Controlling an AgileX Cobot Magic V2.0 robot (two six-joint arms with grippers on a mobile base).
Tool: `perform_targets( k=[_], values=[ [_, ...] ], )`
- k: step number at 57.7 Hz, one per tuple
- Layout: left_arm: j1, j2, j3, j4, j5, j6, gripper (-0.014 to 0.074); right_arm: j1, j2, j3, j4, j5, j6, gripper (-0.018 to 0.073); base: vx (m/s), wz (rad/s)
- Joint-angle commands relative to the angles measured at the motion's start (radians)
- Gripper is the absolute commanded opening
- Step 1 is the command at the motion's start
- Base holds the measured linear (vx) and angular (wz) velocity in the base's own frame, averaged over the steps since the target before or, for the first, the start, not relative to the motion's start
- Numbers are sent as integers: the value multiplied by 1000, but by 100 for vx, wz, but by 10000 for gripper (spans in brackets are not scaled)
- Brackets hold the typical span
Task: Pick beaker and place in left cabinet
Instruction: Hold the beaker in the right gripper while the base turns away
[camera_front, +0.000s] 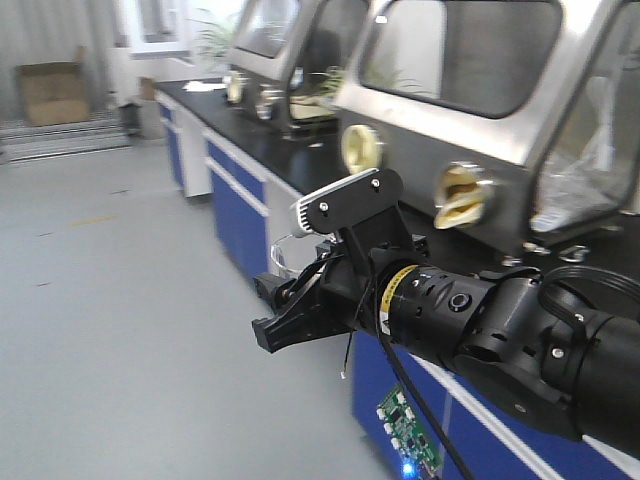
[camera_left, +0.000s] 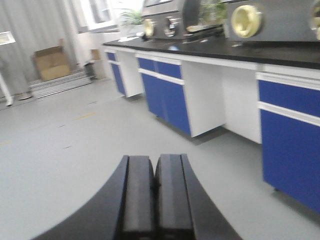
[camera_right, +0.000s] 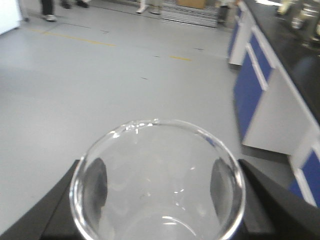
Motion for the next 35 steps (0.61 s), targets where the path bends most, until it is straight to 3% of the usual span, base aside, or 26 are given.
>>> perform_targets(
  k=[1, 18, 35],
  values=[
    [-6, -11, -18, -5, -82, -2, -6, 0, -42, -36, -4, -77, -3, 155, -16, 63],
    [-6, -11, -18, -5, -82, -2, -6, 0, -42, -36, -4, -76, -3, 155, -14, 53],
    [-6, -11, -18, -5, -82, -2, -6, 0, -42, -36, -4, -76, -3, 155, -4, 27]
  ],
)
